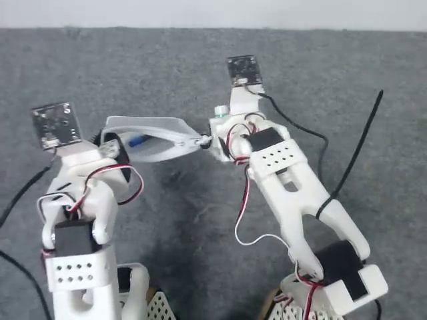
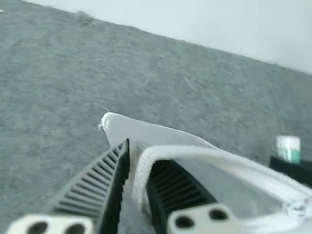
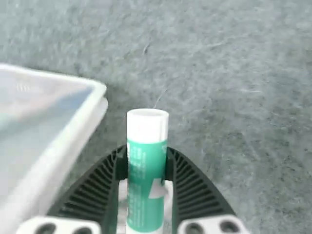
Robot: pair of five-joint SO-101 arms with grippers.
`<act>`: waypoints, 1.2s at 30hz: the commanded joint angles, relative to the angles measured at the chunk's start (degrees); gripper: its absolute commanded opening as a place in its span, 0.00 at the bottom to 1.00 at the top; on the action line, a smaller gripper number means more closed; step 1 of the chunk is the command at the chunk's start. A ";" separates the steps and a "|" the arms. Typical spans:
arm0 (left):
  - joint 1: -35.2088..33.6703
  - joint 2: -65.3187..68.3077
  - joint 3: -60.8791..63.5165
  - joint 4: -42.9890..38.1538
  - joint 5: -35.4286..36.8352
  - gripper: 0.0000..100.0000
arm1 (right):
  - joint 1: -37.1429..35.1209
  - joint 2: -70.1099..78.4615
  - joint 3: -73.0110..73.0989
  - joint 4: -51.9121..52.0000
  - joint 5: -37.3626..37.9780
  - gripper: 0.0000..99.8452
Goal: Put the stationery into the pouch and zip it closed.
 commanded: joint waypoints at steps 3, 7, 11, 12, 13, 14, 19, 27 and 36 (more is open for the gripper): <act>3.08 0.88 -4.18 0.35 -0.88 0.01 | 2.15 -5.14 -1.14 -1.89 -2.90 0.01; 2.81 0.88 -3.03 0.09 -1.67 0.01 | 3.47 -9.19 -0.53 -1.71 -2.90 0.01; 2.73 0.88 -2.86 0.09 -1.67 0.01 | 4.00 -16.40 3.34 -2.33 -2.73 0.01; 2.73 0.88 -2.86 0.09 -1.67 0.01 | 3.82 -18.59 4.40 -2.33 -2.73 0.01; 2.73 0.88 -2.86 0.09 -1.67 0.01 | 3.65 -20.79 5.54 -2.33 -2.73 0.01; 2.73 0.88 -2.86 0.09 -1.67 0.01 | 3.56 -23.08 6.59 -2.42 -2.73 0.01; 2.73 0.79 -2.42 0.00 -1.76 0.01 | 3.65 -32.75 10.81 -2.42 -2.55 0.01; 2.73 0.70 -1.63 -0.79 -1.76 0.01 | 0.40 -45.76 24.88 -15.96 3.96 0.01; 2.73 0.70 -1.63 -0.79 -1.76 0.01 | -5.14 -58.33 40.70 -34.51 12.92 0.01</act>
